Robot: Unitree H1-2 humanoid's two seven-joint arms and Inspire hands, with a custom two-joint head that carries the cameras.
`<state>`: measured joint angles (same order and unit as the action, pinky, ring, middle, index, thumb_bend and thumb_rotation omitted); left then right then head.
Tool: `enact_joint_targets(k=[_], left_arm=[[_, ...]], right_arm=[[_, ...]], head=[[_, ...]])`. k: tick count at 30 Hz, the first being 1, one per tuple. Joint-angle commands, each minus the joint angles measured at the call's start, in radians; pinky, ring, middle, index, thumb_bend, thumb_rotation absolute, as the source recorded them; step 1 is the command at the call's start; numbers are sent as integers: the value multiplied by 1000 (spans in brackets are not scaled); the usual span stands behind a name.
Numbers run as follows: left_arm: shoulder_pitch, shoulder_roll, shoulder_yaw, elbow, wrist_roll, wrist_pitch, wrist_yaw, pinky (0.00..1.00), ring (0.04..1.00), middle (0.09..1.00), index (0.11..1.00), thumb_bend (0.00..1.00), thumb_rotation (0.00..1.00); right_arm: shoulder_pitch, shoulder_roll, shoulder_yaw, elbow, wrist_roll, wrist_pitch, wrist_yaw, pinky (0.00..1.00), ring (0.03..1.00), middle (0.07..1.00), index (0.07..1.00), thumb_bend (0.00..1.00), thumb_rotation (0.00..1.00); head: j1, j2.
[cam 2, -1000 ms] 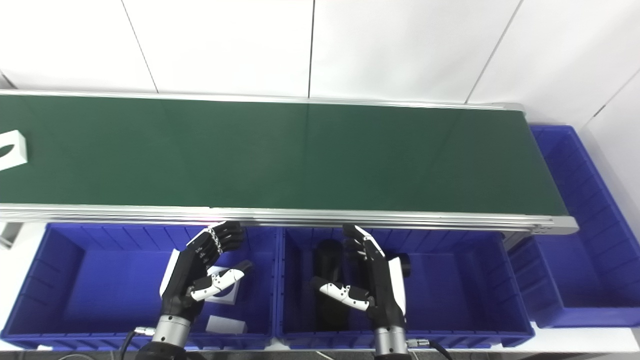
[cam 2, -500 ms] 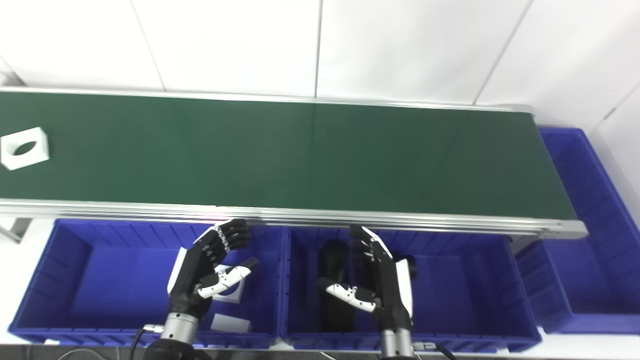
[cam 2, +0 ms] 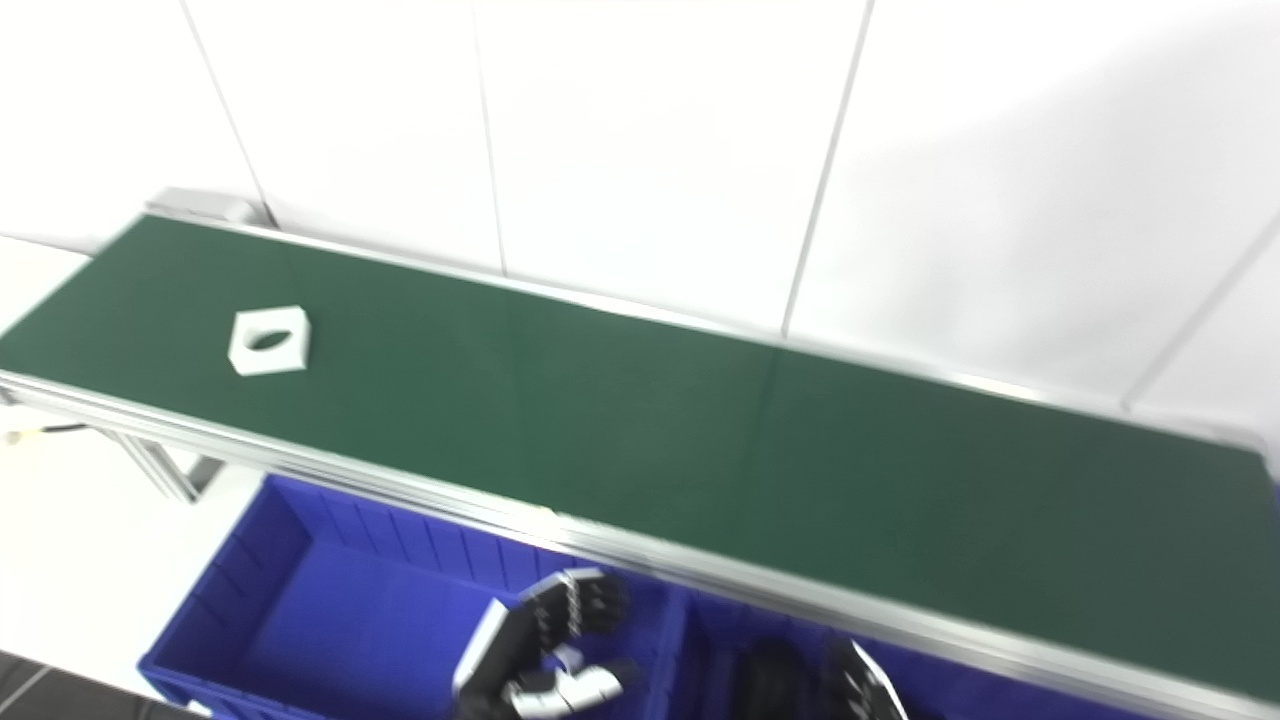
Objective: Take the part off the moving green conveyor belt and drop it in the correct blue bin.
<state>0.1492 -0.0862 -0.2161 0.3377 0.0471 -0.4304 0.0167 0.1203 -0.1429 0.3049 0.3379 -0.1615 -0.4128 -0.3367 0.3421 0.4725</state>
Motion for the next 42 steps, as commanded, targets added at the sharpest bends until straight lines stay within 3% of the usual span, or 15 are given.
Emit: enact_joint_targets(k=[1,7,11,14,21,25,37,42], left_arm=[[-28,3,-18,-3,3,-40,11,706,687,699,709,707,0],[-52,17,-66,13,12,-40,31,691,691,702,699,780,0],[-65,19,-85,26,-2,-40,26,669,682,694,687,832,0],[-64,13,-86,27,-8,-40,28,675,680,689,687,843,0],[-65,12,-63,31,-65,-40,-90,674,692,707,695,822,0],[-61,0,-44,34,-64,-40,-116,682,692,704,699,823,0],[-59,21,-72,-4,-22,-40,-111,633,670,689,693,858,0],[-52,20,-73,-23,-15,-40,-96,650,682,691,682,838,0]], right_arm=[[-14,-2,10,-10,5,-57,-8,679,774,816,822,603,1],[-28,-2,10,3,32,-57,12,711,799,833,830,559,0],[-30,-2,6,5,39,-57,26,737,819,854,845,533,0],[-28,0,0,5,57,-57,44,755,830,866,853,503,0],[-25,2,-15,-3,59,-57,60,772,832,860,858,473,0],[-23,4,-20,-9,54,-57,59,769,824,854,852,475,0],[-34,0,-17,-9,32,-57,35,736,804,838,844,498,0],[-30,5,-29,-16,67,-57,63,723,804,835,834,512,0]], head=[[37,-25],[141,-70],[159,-74],[148,-65],[139,-68],[133,-63],[114,-53],[109,-46]])
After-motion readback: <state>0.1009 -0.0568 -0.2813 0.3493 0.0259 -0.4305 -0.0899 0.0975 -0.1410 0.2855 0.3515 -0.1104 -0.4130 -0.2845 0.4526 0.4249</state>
